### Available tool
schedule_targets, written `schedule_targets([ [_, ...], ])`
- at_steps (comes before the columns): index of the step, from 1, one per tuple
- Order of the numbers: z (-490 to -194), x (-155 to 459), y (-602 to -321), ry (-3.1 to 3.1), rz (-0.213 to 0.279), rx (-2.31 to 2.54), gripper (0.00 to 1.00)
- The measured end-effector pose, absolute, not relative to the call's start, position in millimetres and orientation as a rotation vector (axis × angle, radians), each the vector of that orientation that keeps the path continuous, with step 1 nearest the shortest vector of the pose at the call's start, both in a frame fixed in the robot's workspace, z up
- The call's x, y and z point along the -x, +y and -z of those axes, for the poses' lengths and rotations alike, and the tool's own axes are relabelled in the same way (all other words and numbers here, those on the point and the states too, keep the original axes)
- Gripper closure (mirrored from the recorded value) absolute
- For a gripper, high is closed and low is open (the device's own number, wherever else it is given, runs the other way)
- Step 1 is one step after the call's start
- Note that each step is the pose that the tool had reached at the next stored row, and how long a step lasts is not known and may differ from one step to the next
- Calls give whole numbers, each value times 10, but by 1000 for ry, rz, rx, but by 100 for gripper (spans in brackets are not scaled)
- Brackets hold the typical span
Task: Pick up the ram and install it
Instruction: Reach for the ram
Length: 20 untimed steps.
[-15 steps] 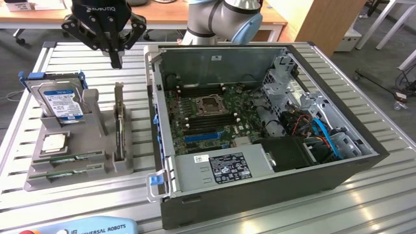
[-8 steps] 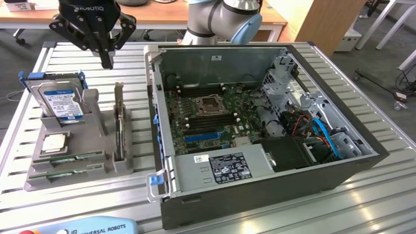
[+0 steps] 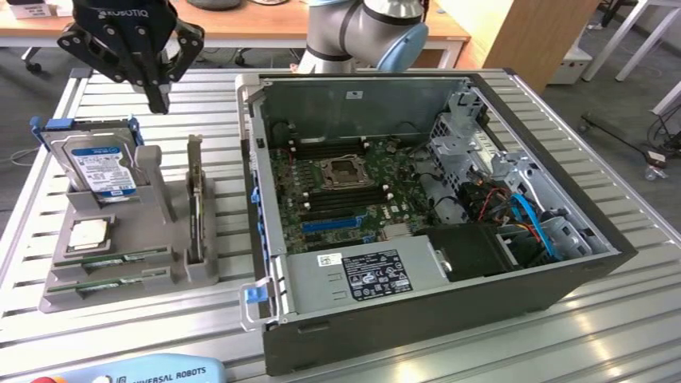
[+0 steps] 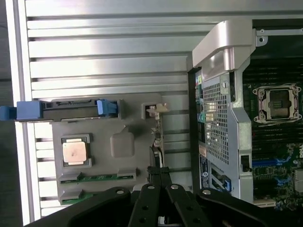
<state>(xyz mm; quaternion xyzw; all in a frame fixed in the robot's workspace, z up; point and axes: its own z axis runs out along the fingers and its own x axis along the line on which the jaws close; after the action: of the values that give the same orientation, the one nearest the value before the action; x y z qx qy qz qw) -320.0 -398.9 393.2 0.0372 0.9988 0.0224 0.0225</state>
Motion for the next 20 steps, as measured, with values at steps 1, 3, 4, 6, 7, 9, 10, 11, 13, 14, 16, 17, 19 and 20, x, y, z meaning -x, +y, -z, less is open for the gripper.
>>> schedule_targets([
  [1,-3932,3222,-3988,3094,-70,-115,90],
  [3,-3931,3253,-3988,3094,-70,-115,90],
  [4,-3931,3266,-3988,3094,-70,-115,90],
  [6,-3929,3291,-3988,3094,-70,-115,90],
  [7,-3929,3304,-3988,3094,-70,-115,90],
  [9,-3927,3332,-3988,3094,-70,-115,90],
  [10,-3926,3347,-3988,3094,-70,-115,90],
  [11,-3925,3362,-3988,3094,-70,-115,90],
  [13,-3923,3394,-3988,3094,-70,-115,90],
  [14,-3922,3410,-3988,3094,-70,-115,90],
  [16,-3919,3442,-3988,3094,-70,-115,90],
  [17,-3918,3459,-3989,3094,-70,-115,90],
  [19,-3916,3493,-3988,3094,-70,-115,90],
  [20,-3916,3511,-3988,3094,-70,-115,90],
])
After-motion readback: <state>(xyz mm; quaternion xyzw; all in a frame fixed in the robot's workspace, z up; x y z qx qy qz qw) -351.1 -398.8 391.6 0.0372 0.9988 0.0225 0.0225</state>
